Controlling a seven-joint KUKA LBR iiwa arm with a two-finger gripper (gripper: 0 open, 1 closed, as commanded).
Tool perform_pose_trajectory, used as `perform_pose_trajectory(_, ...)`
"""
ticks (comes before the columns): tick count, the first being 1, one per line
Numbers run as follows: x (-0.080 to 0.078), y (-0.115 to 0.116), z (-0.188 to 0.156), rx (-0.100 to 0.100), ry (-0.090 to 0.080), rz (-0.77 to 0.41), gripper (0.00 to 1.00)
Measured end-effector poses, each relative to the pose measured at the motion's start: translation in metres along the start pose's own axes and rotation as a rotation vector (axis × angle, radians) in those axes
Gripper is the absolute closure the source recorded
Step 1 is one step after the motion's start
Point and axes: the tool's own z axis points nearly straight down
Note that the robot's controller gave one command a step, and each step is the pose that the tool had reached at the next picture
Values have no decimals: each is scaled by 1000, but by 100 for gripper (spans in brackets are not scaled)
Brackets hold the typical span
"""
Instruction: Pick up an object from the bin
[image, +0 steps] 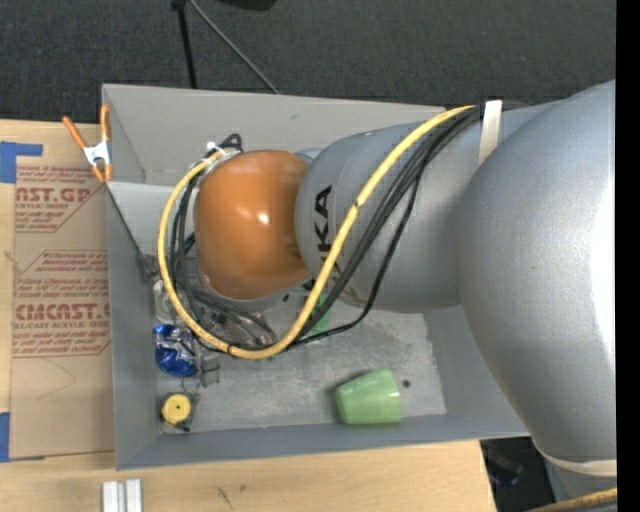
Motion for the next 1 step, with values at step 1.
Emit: perform_pose_trajectory(1, -28, -19, -69, 1, 0, 25, 100)
